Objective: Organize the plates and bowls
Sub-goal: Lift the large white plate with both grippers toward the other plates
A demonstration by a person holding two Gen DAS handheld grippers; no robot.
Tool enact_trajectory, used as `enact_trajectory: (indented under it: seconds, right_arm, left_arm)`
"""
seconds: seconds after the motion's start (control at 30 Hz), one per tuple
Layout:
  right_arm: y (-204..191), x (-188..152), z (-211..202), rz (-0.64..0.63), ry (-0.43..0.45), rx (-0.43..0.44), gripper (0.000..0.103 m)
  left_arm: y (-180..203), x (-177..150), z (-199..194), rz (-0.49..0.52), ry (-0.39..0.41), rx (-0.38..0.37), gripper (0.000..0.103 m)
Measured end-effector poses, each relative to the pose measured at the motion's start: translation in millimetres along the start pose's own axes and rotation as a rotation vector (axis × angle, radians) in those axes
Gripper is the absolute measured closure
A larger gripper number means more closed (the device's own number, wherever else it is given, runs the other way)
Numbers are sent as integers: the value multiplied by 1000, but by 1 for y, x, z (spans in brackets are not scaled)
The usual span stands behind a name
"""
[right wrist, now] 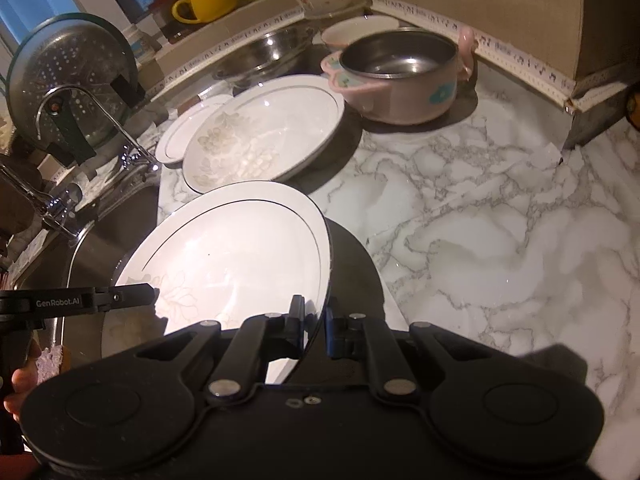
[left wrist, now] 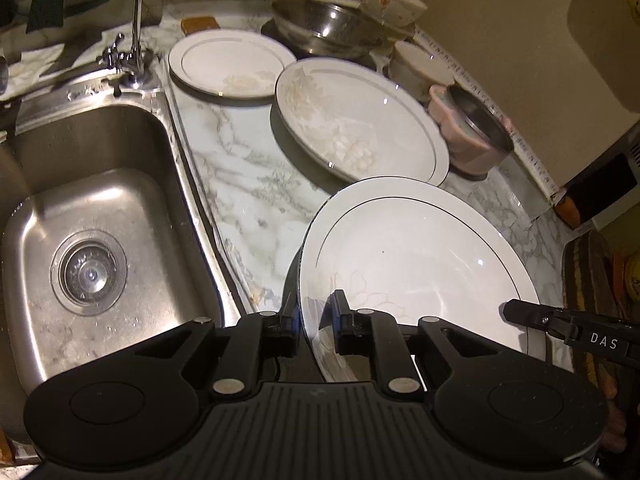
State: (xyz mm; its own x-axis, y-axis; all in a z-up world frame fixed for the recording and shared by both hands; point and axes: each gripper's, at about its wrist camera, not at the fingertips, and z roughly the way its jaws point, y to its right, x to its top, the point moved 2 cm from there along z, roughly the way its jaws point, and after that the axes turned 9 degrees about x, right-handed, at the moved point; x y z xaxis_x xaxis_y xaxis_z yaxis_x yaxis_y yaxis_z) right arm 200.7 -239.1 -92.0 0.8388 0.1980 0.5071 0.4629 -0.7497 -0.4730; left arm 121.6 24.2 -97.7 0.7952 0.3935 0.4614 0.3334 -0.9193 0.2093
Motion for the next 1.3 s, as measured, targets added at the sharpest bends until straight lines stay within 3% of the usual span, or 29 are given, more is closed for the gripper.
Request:
enact_trajectory:
  seconds: [0.3, 0.97, 1.3]
  right_arm:
    - [-8, 25, 1, -24, 36, 7, 93]
    - [6, 107, 59, 26, 104, 24, 93]
    - [14, 122, 90, 72, 93, 7, 92]
  left_arm:
    - [-2, 30, 1, -17, 33, 5, 89]
    - [-2, 147, 55, 6, 67, 66, 89]
    - [-5, 169, 88, 28, 38, 81, 89]
